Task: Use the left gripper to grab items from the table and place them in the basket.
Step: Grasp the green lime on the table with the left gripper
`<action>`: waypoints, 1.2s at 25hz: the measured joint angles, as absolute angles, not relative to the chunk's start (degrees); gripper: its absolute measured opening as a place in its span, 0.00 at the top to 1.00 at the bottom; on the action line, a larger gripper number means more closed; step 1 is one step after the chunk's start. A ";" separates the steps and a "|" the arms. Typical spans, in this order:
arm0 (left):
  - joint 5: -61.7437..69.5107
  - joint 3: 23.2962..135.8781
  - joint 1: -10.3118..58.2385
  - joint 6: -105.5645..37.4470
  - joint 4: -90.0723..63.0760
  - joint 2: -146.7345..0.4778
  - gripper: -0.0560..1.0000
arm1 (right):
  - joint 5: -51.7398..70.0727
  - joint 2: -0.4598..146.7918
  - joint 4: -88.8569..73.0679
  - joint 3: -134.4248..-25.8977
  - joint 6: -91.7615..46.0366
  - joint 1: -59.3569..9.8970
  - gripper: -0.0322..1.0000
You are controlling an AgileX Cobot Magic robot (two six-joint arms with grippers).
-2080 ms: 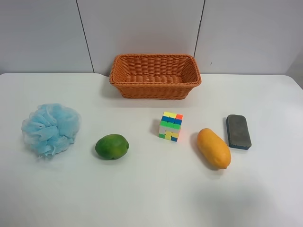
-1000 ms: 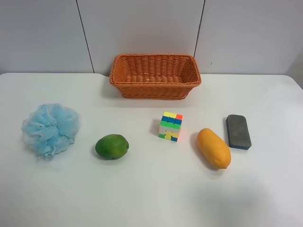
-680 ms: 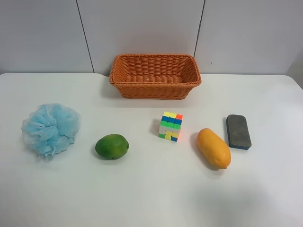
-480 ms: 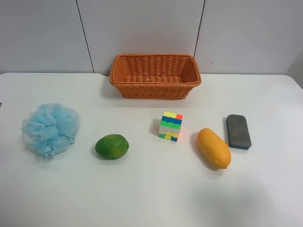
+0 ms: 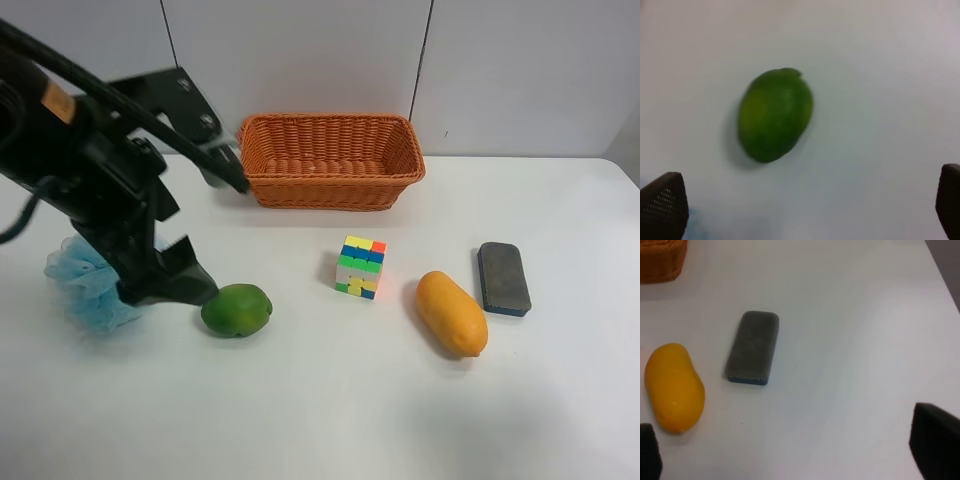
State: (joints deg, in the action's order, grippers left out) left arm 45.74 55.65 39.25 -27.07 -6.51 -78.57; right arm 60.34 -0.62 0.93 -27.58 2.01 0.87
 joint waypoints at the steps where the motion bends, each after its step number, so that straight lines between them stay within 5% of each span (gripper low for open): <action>1: 45.30 55.65 40.37 -27.22 -6.51 -80.01 0.01 | 60.34 -0.62 0.93 -27.58 2.01 0.87 0.01; 15: 30.65 55.65 43.78 -29.50 -5.39 -95.07 0.01 | 60.34 -0.62 0.93 -27.58 2.01 0.87 0.01; 30: 27.55 55.69 37.06 -33.06 -1.09 -101.13 0.01 | 60.34 -0.62 0.93 -27.58 2.01 0.87 0.01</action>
